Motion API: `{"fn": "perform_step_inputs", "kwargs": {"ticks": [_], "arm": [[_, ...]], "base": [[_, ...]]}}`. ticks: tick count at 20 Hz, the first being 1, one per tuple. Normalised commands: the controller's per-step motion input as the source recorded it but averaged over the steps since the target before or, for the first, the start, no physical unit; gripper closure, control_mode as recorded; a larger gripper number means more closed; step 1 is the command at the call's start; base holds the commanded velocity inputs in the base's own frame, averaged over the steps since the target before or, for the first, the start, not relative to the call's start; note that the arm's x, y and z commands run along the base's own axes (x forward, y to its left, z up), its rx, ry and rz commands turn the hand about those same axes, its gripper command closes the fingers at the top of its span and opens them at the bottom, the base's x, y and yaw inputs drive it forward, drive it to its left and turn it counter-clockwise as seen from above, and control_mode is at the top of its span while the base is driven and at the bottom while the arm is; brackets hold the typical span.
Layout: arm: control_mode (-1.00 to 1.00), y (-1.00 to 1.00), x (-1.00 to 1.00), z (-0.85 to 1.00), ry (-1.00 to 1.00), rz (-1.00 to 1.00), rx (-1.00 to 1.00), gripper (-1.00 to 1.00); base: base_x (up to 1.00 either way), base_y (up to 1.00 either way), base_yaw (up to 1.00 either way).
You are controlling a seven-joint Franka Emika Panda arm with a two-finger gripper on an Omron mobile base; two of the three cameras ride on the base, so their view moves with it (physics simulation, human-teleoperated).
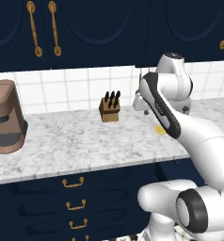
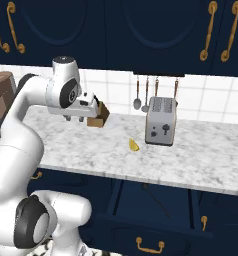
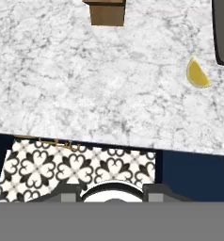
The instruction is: Pick the ladle from the drawer and place it on the counter.
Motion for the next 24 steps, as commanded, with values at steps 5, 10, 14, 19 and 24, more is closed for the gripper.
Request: {"fn": "perform_step_inputs", "kwargs": {"ticks": [5, 10, 14, 19, 24], "arm": [[-1.0, -0.21, -0.27, -0.02, 0.06, -0.02, -0.03, -1.0], [-1.0, -0.71, -0.18, -0.27, 0.09, -0.1, -0.03, -1.0], [-1.0, -0.71, 0.0, -0.28, 0.08, -0.06, -0.02, -1.0], [-1.0, -0.73, 0.0, -0.3, 0.01, -0.03, 0.0, -1.0], [-1.0, -0.84, -0.01, -0.41, 0.02, -0.04, 0.0, -1.0]], "base": [[0.0, 0.0, 0.0], [0.0, 0.0, 0.0], [0.0, 0.0, 0.0], [0.0, 0.0, 0.0], [0.0, 0.0, 0.0]]}}
